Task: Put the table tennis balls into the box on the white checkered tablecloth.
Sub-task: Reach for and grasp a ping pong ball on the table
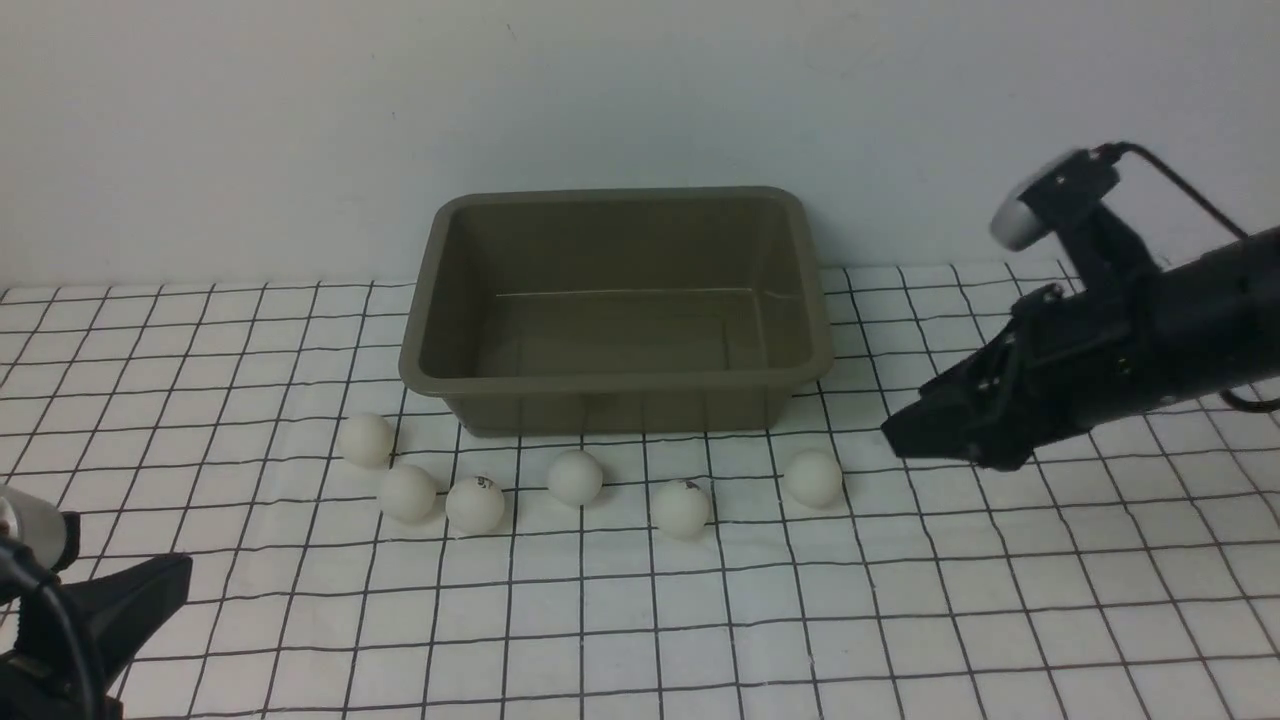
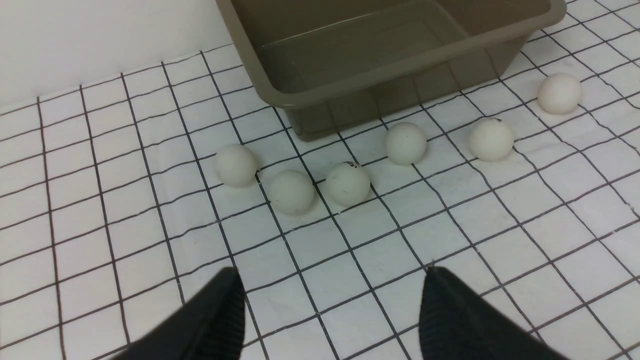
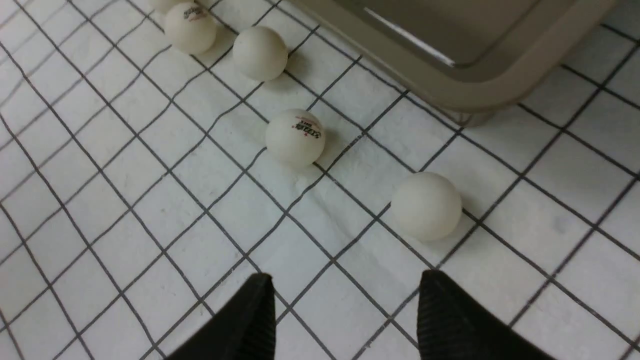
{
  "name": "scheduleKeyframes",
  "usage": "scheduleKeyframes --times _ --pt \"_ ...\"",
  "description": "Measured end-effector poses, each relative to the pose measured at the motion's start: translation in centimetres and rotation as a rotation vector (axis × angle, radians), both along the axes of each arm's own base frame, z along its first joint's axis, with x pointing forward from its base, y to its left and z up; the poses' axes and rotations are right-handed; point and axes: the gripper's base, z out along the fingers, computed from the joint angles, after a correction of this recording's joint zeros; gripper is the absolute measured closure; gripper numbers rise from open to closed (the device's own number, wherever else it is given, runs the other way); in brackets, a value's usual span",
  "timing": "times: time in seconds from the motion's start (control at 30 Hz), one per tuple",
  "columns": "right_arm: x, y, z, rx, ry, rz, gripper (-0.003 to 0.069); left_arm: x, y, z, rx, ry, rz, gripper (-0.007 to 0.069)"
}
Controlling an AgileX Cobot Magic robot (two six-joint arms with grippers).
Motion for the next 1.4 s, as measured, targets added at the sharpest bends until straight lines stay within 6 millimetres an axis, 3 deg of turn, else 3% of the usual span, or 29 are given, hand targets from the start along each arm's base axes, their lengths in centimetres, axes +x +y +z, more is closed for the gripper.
scheduleKeyframes --times 0.2,0.47,0.77,1.27,1.37,1.4 --pt "1.7 2.7 -2.7 -0.033 0.102 -0.147 0.0301 -0.2 -0.2 -0.2 -0.003 0.027 -0.021 0.0198" --pt "4.4 4.9 -5.2 -0.071 0.158 -0.158 0.0245 -0.3 -0.2 -0.3 0.003 0.044 -0.032 0.0198" --pt "6.3 5.1 -7.1 -0.114 0.168 -0.174 0.024 -0.4 -0.2 -0.5 0.024 0.063 -0.041 0.0198" --pt "7.6 5.3 -10.0 -0.151 0.202 -0.187 0.0239 -0.4 -0.2 -0.5 0.027 0.064 -0.04 0.0198" --pt "7.6 5.3 -10.0 -0.152 0.198 -0.188 0.0266 -0.4 -0.2 -0.5 0.027 0.064 -0.04 0.0198" --pt "7.6 5.3 -10.0 -0.152 0.198 -0.188 0.0307 -0.4 -0.2 -0.5 0.027 0.064 -0.04 0.0198"
